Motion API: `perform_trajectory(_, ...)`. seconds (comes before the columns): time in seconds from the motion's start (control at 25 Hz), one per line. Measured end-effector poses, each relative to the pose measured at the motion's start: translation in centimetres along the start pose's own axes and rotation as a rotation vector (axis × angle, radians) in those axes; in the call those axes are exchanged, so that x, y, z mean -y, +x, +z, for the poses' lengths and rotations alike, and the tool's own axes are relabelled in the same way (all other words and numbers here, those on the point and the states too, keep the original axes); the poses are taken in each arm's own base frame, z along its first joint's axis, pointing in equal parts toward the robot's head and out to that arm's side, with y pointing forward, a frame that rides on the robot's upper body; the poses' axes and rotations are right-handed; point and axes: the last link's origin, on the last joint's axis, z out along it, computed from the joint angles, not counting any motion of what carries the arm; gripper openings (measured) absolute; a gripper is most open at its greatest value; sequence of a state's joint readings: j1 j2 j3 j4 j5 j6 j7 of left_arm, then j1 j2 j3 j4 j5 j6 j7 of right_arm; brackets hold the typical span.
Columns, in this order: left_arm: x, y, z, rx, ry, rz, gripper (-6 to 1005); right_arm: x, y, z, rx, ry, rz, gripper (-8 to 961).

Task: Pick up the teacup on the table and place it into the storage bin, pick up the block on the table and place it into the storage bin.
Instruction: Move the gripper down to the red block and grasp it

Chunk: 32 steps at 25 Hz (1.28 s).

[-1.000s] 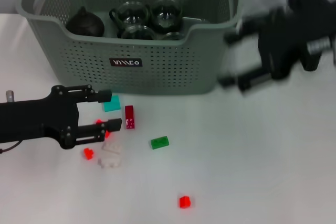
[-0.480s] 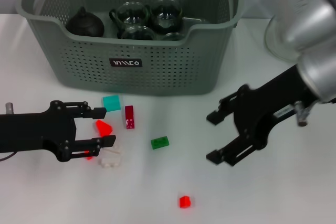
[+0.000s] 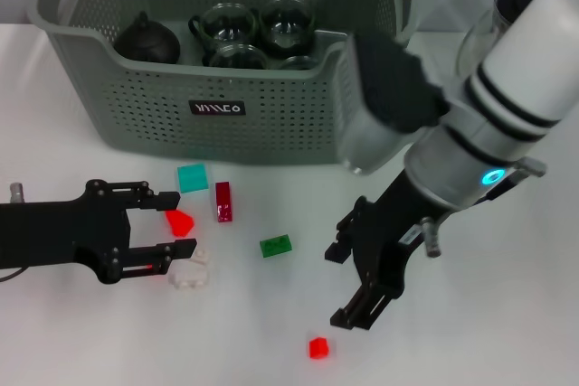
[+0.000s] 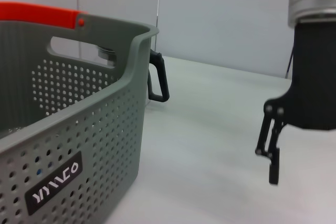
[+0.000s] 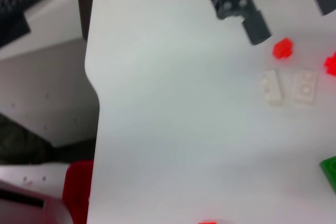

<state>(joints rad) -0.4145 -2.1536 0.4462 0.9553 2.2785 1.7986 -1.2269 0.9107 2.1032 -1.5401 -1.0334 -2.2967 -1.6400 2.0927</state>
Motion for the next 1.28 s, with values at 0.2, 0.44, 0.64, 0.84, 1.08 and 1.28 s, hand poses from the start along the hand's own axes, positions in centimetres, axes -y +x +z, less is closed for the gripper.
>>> perform_trajectory(0.2, 0.0, 0.0, 0.1, -0.002, -0.003, 0.009, 648, -0.4, -1.2, 2.0, -0.056, 0.005, -0.044, 848)
perform_trajectory(0.44, -0.1, -0.1, 0.3, -0.009, -0.009, 0.013, 648, -1.3, -2.2, 4.0, -0.09, 0.012, -0.083, 840)
perform_trajectory(0.64, -0.1, -0.1, 0.3, -0.013, -0.008, 0.012, 648, -1.7, -2.5, 4.8, -0.12, 0.027, -0.086, 834)
perform_trajectory(0.84, -0.1, -0.1, 0.3, -0.015, -0.009, 0.01, 648, -1.9, -2.4, 5.3, -0.127, 0.028, -0.09, 827)
perform_trajectory(1.08, -0.1, -0.1, 0.3, -0.02, -0.008, 0.01, 648, -2.2, -2.3, 6.2, -0.123, 0.023, -0.092, 819)
perform_trajectory(1.28, -0.3, -0.2, 0.3, -0.021, -0.006, 0.014, 648, -2.4, -2.2, 6.5, -0.12, 0.022, -0.092, 812)
